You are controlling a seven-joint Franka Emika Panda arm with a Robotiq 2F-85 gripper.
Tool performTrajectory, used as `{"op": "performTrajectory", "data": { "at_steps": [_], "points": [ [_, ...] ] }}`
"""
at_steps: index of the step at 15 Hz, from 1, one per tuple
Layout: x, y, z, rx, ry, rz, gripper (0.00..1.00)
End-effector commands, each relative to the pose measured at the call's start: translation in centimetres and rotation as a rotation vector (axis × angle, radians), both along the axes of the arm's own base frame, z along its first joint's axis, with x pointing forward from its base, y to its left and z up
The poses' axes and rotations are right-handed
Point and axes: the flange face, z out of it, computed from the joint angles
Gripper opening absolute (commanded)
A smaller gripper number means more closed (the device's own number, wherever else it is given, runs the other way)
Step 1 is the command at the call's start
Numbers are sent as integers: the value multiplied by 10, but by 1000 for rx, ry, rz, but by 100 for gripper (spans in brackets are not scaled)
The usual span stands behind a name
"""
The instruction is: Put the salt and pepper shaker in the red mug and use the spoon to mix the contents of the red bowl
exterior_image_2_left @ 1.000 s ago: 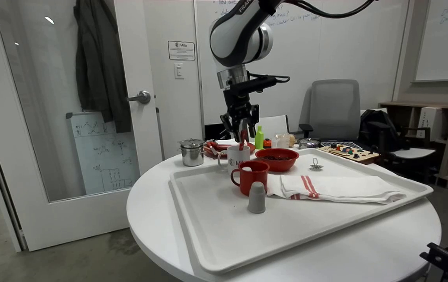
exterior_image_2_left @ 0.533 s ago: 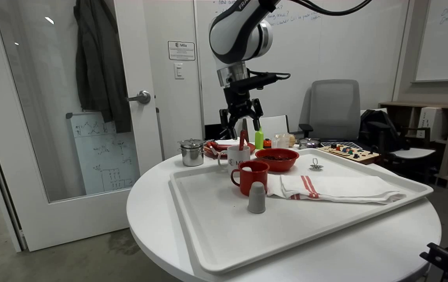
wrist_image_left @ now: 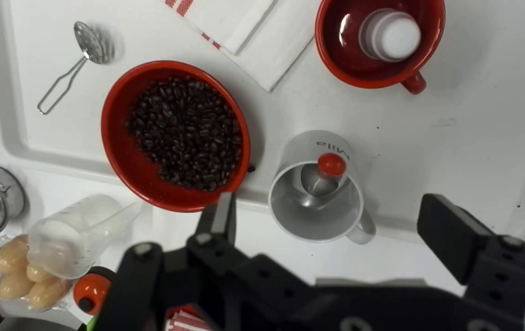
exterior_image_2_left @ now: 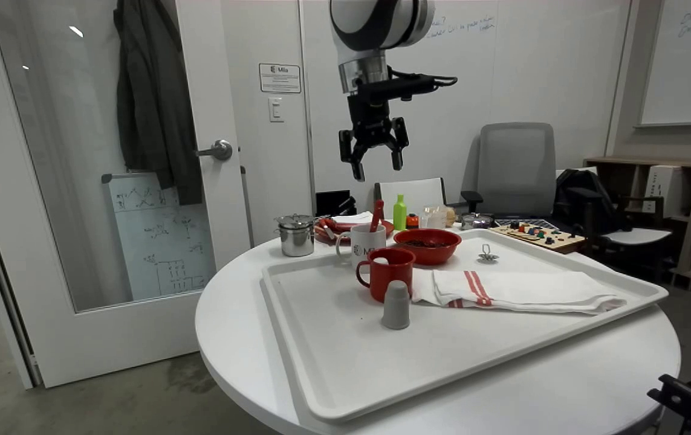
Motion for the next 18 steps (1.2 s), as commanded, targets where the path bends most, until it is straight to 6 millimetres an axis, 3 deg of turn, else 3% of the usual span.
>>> {"op": "performTrajectory", "data": {
  "at_steps": [1,8,13,18],
  "points": [
    [-32,-8,7,31,-36,-40,100],
    [-94,-15,0,43,-143,-133,100],
    [-138,-8,3,91,-169,-105,100],
    [-157,5,-30,114,-106,-48,100]
  ]
}}
